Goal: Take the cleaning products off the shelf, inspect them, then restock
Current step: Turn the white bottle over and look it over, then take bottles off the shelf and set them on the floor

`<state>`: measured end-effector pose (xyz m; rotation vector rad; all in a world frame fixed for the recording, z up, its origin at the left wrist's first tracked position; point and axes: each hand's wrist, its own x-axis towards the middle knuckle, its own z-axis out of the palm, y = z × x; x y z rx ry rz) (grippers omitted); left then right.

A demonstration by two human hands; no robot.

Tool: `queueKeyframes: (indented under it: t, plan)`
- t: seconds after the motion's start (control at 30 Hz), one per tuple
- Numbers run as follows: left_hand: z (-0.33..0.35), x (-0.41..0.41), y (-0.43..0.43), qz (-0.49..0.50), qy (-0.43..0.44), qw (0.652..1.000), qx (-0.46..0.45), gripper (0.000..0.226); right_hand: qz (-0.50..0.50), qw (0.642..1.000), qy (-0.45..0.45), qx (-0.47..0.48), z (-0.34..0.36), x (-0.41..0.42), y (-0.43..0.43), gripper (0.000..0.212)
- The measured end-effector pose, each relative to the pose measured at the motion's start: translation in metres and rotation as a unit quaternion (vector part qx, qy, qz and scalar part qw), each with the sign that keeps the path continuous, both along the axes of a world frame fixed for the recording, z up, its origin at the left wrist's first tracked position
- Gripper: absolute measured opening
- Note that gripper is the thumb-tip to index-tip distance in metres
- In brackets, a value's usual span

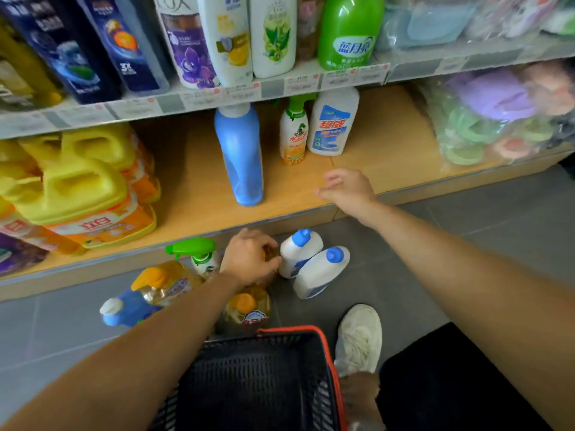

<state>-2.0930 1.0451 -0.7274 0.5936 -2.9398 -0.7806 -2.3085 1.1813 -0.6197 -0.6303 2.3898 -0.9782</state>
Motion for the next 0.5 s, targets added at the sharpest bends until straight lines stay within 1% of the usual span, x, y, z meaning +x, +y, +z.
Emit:
queueKeyframes:
  t: [0.07,0.13,0.2,0.27,0.37,0.43,0.5]
  plan:
    - [-0.003,0.001,0.0,0.011,0.021,1.0,-0.017,0.036,-0.01,0.999,0.0,-0.039,-0.005,-0.013,-0.028,0.057]
    - [-0.007,0.002,0.001,0.021,0.033,0.999,-0.009,0.036,-0.027,0.996,0.01,-0.079,-0.016,-0.024,-0.056,0.067]
    - [-0.015,0.002,0.0,0.041,0.045,0.998,-0.003,0.028,-0.04,0.993,0.023,-0.11,-0.03,-0.036,-0.086,0.075]
    - [-0.017,0.001,0.002,0.041,0.059,0.997,-0.01,0.021,-0.051,0.989,0.027,-0.139,-0.039,-0.046,-0.105,0.085]
    - [-0.022,0.001,0.001,0.045,0.07,0.996,-0.018,0.021,-0.068,0.983,0.047,-0.165,-0.058,-0.054,-0.134,0.103]
    - [-0.025,0.001,0.001,0.044,0.085,0.995,-0.012,0.021,-0.098,0.974,0.072,-0.193,-0.069,-0.054,-0.145,0.107]
    - [-0.026,0.002,0.002,0.045,0.09,0.995,-0.003,0.021,-0.127,0.964,0.086,-0.217,-0.074,-0.054,-0.155,0.105]
